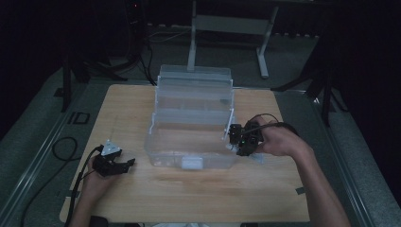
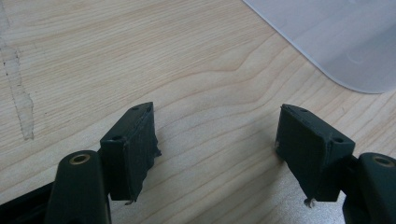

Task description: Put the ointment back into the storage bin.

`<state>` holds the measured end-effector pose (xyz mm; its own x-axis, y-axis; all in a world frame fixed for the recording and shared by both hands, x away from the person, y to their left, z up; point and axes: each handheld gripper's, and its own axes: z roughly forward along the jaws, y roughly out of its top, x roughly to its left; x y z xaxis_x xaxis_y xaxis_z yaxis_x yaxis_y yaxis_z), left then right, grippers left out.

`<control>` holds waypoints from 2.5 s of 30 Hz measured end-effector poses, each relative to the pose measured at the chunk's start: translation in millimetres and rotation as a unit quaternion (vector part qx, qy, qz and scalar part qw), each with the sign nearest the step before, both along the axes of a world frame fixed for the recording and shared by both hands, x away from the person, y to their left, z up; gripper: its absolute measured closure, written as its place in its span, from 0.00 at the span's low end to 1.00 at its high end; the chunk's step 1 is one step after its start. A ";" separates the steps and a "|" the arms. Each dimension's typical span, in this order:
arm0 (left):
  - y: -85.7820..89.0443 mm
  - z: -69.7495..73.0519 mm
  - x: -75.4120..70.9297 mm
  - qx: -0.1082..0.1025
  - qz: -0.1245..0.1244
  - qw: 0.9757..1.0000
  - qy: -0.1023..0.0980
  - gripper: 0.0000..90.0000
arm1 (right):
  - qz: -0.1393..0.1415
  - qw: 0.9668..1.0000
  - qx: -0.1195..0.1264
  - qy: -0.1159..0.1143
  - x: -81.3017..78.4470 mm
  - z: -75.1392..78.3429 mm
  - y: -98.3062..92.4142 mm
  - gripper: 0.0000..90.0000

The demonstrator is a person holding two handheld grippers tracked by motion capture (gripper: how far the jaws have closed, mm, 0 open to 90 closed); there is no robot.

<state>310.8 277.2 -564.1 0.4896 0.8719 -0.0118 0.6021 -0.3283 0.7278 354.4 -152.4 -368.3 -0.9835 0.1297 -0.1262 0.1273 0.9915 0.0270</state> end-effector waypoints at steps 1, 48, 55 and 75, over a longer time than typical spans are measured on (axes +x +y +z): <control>0.0 0.0 0.0 0.000 0.000 1.000 0.000 0.33 | 0.000 1.000 0.000 0.000 0.0 0.0 0.0 0.79; 0.2 0.2 0.2 0.001 -0.001 1.000 0.001 0.33 | 0.037 0.999 -0.013 -0.007 22.4 5.6 44.8 0.79; 0.2 0.1 0.2 0.001 -0.002 1.000 0.000 0.33 | 0.046 0.999 -0.024 -0.012 26.1 1.9 52.0 0.79; 0.3 0.2 0.3 0.001 -0.002 1.000 0.001 0.33 | 0.068 0.996 -0.048 -0.014 31.1 -6.4 79.1 0.79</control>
